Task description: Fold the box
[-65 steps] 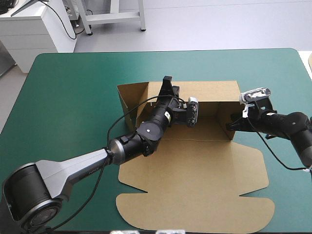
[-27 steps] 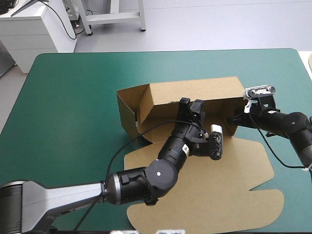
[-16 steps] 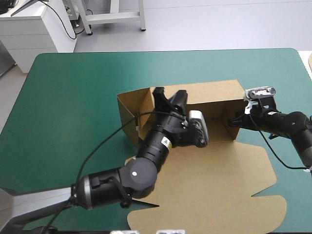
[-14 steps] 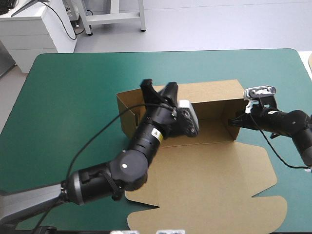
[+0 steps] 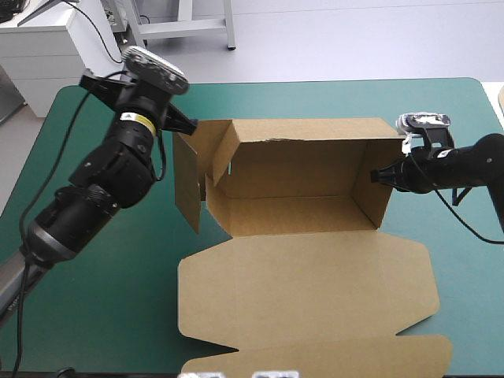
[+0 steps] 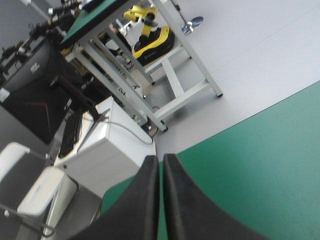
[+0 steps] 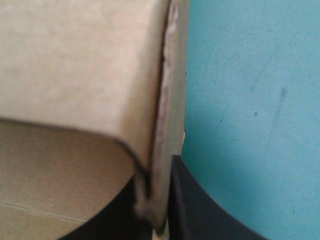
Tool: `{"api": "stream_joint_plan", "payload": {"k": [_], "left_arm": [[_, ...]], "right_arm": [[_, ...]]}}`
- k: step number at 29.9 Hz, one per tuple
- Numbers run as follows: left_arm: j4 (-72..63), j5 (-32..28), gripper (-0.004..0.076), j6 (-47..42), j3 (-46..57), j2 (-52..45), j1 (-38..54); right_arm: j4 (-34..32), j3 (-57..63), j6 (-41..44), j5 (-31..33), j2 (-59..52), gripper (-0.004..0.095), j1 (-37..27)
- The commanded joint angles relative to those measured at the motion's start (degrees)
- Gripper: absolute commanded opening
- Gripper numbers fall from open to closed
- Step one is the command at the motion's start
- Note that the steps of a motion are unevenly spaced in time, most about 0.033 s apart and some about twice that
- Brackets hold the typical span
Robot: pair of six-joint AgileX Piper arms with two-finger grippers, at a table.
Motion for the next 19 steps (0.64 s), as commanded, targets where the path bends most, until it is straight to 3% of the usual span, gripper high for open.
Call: {"api": "stream_joint_plan", "payload": {"k": [1, 8, 14, 19], "left_arm": [[-6.8, -1.4, 0.0008, 3.9, -2.7, -2.2, 7.0], [-30.0, 3.5, 0.0008, 16.6, -2.6, -2.2, 21.9], [-46.9, 9.7, 0.0008, 25.9, -2.6, -2.2, 33.3], [-55.4, 12.6, 0.0008, 31.1, -2.6, -2.2, 38.0]], "right_arm": [[-3.1, -4.6, 4.8, 4.2, 1.0, 0.0002, 3.9], [-10.4, -7.8, 11.9, 3.4, 8.5, 0.0002, 12.2], [-10.6, -11.4, 13.7, 2.5, 15.8, 0.0003, 13.5], [-11.9, -12.5, 14.0, -2.8, 19.9, 0.0039, 14.2]]}}
